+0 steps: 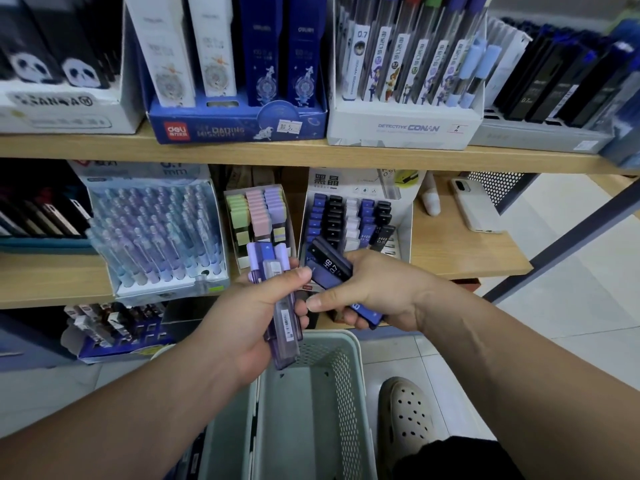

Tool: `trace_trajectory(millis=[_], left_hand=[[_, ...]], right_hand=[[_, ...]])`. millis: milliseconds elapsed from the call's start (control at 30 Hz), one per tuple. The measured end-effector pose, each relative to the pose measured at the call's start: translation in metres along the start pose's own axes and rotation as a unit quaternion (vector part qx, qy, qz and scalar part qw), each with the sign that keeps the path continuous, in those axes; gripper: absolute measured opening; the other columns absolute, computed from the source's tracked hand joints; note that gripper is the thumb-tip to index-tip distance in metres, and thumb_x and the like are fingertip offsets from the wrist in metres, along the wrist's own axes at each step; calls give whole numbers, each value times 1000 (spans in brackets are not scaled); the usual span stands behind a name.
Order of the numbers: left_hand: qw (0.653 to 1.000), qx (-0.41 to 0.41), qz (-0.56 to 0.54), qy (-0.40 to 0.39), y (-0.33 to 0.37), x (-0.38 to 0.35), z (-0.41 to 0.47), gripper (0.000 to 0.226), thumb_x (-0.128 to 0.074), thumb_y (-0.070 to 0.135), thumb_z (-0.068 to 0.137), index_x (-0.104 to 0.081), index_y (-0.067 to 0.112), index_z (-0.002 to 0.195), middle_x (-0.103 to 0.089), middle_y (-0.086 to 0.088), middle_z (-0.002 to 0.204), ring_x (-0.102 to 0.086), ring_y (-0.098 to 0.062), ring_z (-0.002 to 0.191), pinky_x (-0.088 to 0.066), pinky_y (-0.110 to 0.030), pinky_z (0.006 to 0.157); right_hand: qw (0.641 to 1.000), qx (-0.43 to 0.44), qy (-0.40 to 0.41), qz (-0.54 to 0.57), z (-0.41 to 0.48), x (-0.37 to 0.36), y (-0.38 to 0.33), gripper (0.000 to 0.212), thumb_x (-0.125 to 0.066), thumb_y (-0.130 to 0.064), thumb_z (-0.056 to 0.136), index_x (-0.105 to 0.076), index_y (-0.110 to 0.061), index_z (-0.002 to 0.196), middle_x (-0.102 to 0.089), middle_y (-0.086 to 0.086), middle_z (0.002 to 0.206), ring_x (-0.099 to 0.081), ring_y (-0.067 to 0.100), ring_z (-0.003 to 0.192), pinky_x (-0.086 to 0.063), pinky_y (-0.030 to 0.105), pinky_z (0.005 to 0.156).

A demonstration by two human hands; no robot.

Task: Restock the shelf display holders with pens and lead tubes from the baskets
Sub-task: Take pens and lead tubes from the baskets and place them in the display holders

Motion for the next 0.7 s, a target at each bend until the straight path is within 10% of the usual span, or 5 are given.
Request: trace_trajectory(millis=[200, 400, 700], left_hand=[[1000, -3, 19, -7, 0, 4, 1, 56, -80, 14, 66, -67, 4, 120, -76, -11, 86, -67, -21, 61, -56, -30, 54], [998, -26, -17, 46, 3, 6, 7, 19, -75, 5, 81, -70, 14, 97, -71, -6, 70, -62, -16, 50, -55, -27, 49], [990, -48, -48, 125, 5, 22, 19, 30, -81, 12, 79, -65, 16, 105, -71, -4, 69, -67, -17, 56, -56, -31, 52]], right_hand=[[998, -23, -46, -46, -4, -5, -3, 27, -85, -17, 81, -65, -12, 100, -59, 0, 65, -52, 9, 47, -41, 21, 40], [1000, -9, 0, 15, -3, 6, -6, 34, -78, -40, 83, -66, -14, 102, -63, -3, 62, -55, 13, 50, -40, 22, 42], [994, -3, 53, 100, -5, 29, -5, 28, -79, 3, 78, -59, -12, 92, -64, 12, 78, -54, 13, 54, -34, 19, 40]])
Point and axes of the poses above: each hand's wrist, its own z-axis towards the middle knuckle, its own x-axis out of the back of the hand, y = z × x, the point moved 2 cm from there along z, towards the middle knuckle
